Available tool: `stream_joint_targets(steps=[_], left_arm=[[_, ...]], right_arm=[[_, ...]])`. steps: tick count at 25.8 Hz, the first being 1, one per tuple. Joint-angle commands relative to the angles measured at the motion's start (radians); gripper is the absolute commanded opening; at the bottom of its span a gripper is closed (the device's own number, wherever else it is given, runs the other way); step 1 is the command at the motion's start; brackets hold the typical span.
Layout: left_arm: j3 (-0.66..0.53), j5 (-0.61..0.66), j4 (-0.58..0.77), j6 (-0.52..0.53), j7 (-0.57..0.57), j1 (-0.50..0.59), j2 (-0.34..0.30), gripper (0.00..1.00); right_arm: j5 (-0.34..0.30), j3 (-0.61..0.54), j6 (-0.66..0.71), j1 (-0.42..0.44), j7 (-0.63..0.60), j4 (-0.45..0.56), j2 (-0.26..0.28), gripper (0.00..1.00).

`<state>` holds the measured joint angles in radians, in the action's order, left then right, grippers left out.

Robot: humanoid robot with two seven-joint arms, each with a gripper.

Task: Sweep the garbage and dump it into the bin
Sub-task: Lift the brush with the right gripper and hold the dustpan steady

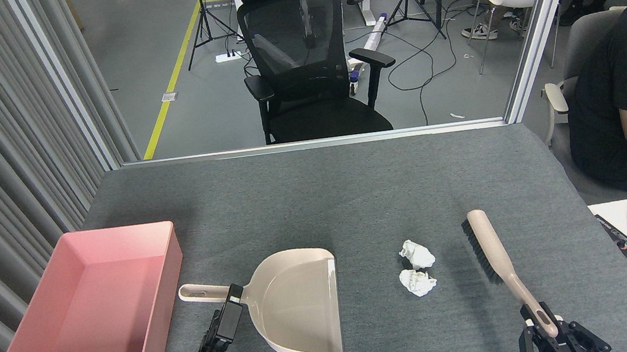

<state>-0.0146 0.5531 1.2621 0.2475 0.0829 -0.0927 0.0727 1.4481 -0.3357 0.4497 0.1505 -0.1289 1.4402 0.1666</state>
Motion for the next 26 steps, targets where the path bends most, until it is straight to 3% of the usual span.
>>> stream_joint_targets(steps=[1,10,26], left_arm=[[-0.027,0.008,-0.118,0.006,-0.008,-0.064,-0.004,0.99],[-0.08,0.004,-0.25,0.049,-0.022,-0.136,-0.004,0.99],[-0.149,-0.005,-0.368,0.075,-0.009,-0.213,0.001,0.98]], right_arm=[[0.0,0.0,0.0,0.001,0.0,0.008,-0.002,0.02],[0.0,0.001,-0.002,0.003,0.0,0.009,-0.021,0.02],[0.0,0.001,0.0,0.009,0.0,0.023,-0.041,0.03]])
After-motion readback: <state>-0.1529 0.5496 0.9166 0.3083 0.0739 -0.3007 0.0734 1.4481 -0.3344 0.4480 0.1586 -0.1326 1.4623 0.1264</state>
